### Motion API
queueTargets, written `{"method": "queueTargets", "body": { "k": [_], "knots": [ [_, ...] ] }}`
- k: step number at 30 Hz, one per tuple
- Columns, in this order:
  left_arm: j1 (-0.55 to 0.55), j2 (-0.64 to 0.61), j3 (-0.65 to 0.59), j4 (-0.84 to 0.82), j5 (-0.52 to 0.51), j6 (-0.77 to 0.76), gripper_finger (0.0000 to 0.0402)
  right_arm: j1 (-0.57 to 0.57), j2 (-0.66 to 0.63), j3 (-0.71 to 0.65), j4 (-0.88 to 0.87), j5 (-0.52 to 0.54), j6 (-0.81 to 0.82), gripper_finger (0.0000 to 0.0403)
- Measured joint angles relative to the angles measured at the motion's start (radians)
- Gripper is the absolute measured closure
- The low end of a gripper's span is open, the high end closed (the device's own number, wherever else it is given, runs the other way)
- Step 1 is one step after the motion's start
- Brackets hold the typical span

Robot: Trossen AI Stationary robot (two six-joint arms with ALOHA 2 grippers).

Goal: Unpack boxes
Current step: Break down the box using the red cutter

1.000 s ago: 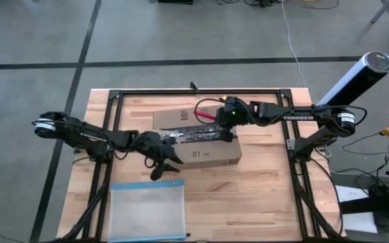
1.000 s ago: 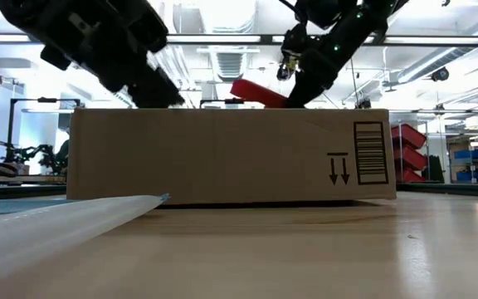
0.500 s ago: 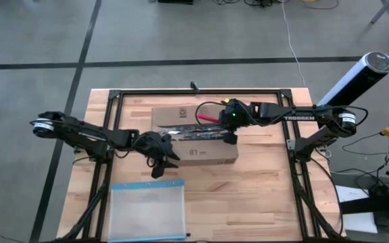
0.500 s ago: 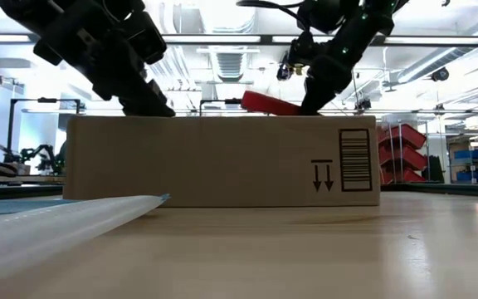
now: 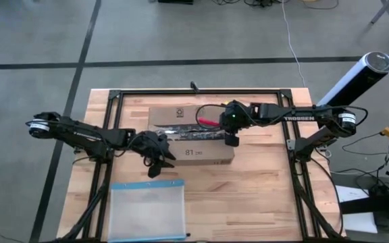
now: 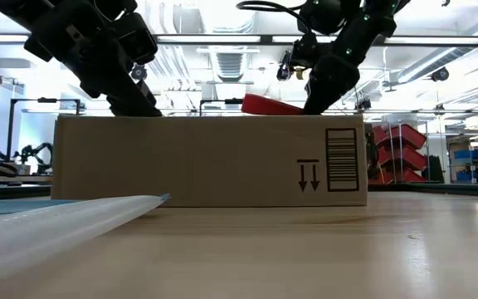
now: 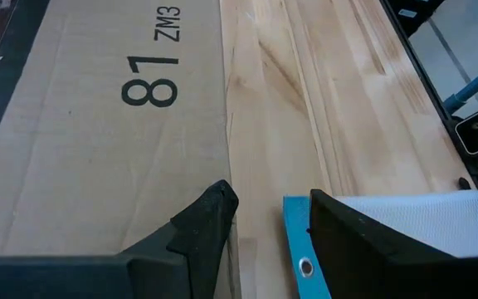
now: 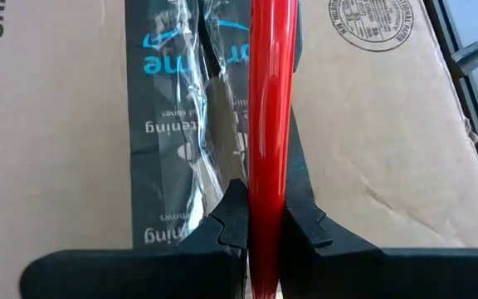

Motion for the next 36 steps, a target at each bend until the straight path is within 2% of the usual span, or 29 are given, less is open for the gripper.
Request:
{"method": "queueTargets", "body": {
  "k": [5,19,36],
  "knots": [
    [0.0,-0.008,0.0,-0.002,0.0,0.0,0.0246,-0.009,0.0,-0.017,0.073,-0.068,-0.003,0.0388],
    [0.0,-0.01,0.001,-0.006,0.001,-0.009,0.0246,-0.033,0.109,-0.018,0.117,-0.073,-0.037,0.0388],
    [0.0,-0.01,0.002,-0.008,0.0,-0.016,0.0246,-0.036,0.053,-0.021,0.078,-0.064,-0.038,0.0388]
  ]
}}
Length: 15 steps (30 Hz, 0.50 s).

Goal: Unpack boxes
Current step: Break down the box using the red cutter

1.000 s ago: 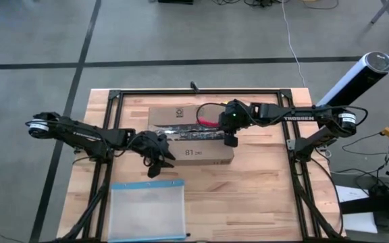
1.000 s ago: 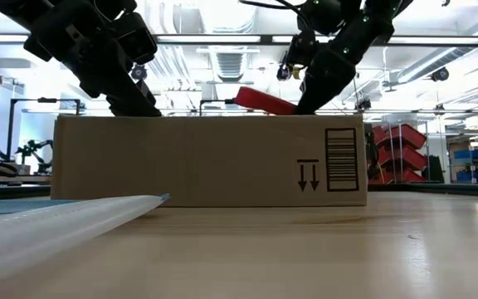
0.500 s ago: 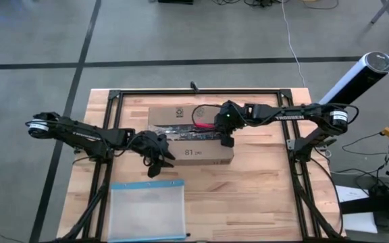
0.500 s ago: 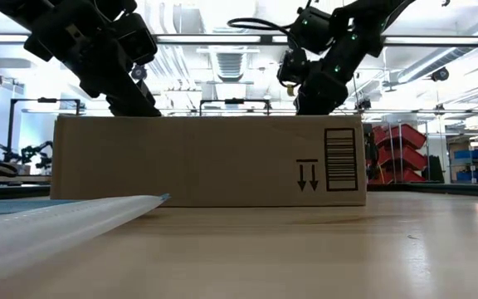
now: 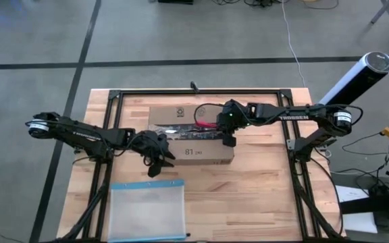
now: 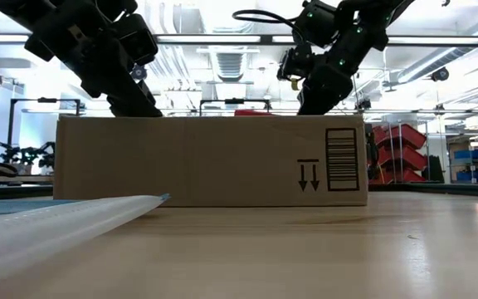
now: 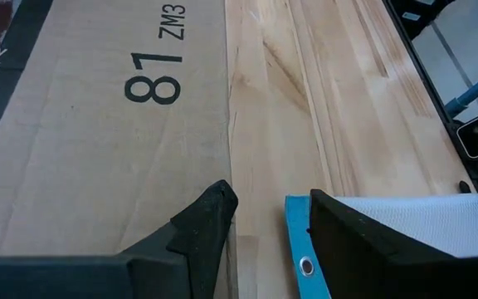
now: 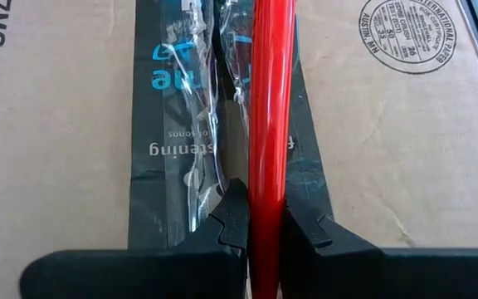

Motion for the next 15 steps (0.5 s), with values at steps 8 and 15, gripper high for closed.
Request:
{"method": "queueTargets", "body": {
  "k": [8,15],
  "knots": [
    [0.0,0.0,0.0,-0.001,-0.003,-0.002,0.0246,-0.003,-0.003,0.001,-0.049,0.002,0.014,0.0388],
    [0.0,0.0,0.0,-0.001,-0.007,-0.004,0.0246,-0.003,-0.015,0.001,-0.097,0.002,0.04,0.0388]
  ]
}}
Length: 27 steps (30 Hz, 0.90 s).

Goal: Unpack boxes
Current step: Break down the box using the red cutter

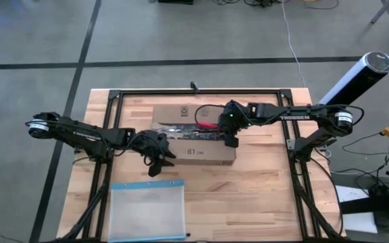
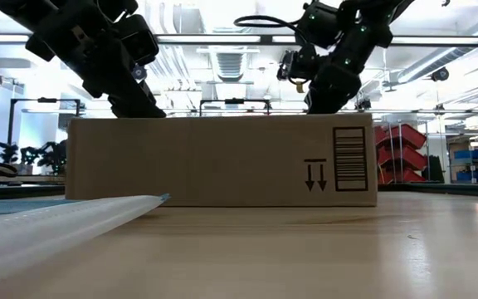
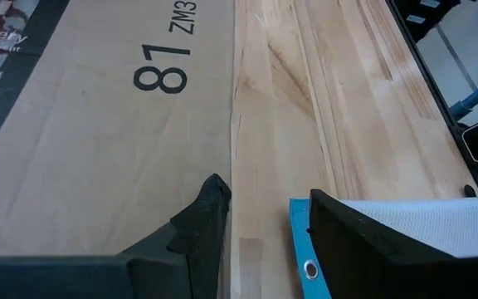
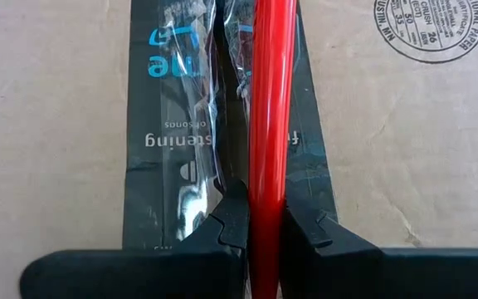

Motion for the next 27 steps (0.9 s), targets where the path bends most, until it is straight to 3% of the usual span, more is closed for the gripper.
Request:
{"method": "queueTargets", "body": {
  "k": [22,27],
  "knots": [
    [-0.001,-0.001,0.001,-0.036,-0.071,-0.004,0.0246,0.004,-0.053,0.001,-0.105,0.0,0.068,0.0389],
    [-0.002,-0.003,0.003,-0.057,-0.14,-0.008,0.0246,0.017,-0.073,0.001,-0.126,0.008,0.074,0.0389]
  ]
}}
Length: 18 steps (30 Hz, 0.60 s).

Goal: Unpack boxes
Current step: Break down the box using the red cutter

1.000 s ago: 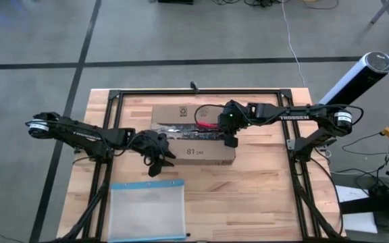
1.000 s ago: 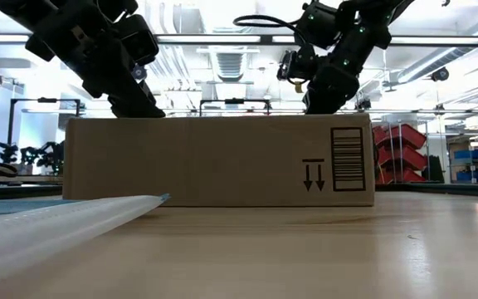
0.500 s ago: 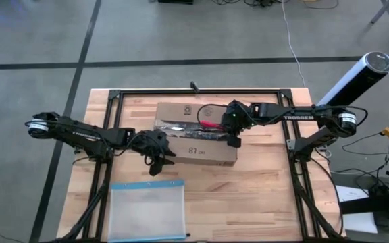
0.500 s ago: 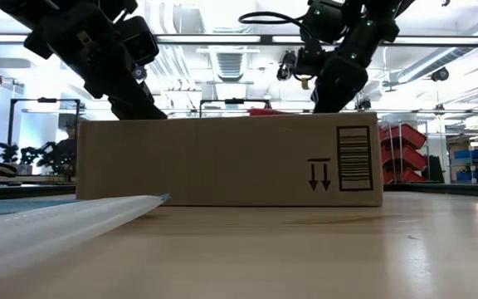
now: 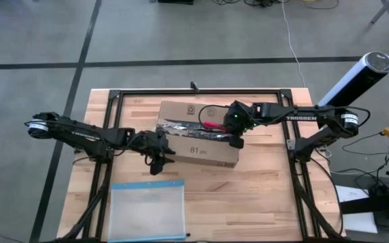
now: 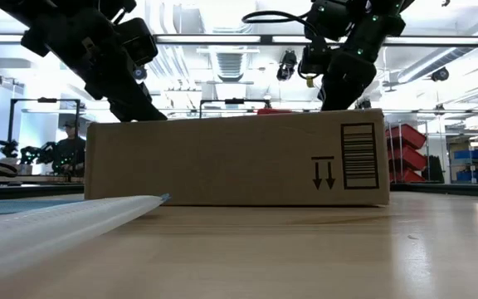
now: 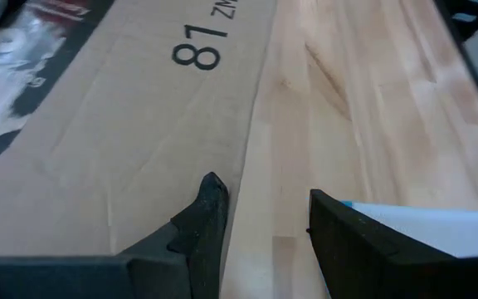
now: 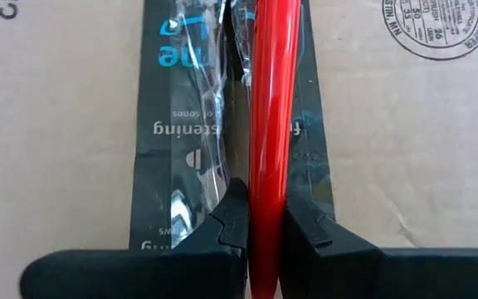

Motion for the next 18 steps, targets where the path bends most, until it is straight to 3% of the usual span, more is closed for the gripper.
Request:
{"method": "queueTargets", "body": {
  "k": [4,18],
  "knots": [
    [0.001,-0.001,0.0,-0.009,-0.046,-0.008,0.0246,0.008,-0.021,0.0,-0.025,-0.001,0.017,0.0389],
    [0.002,-0.014,0.0,-0.029,-0.056,-0.018,0.0246,0.045,-0.036,0.0,-0.086,-0.017,0.086,0.0389]
  ]
}}
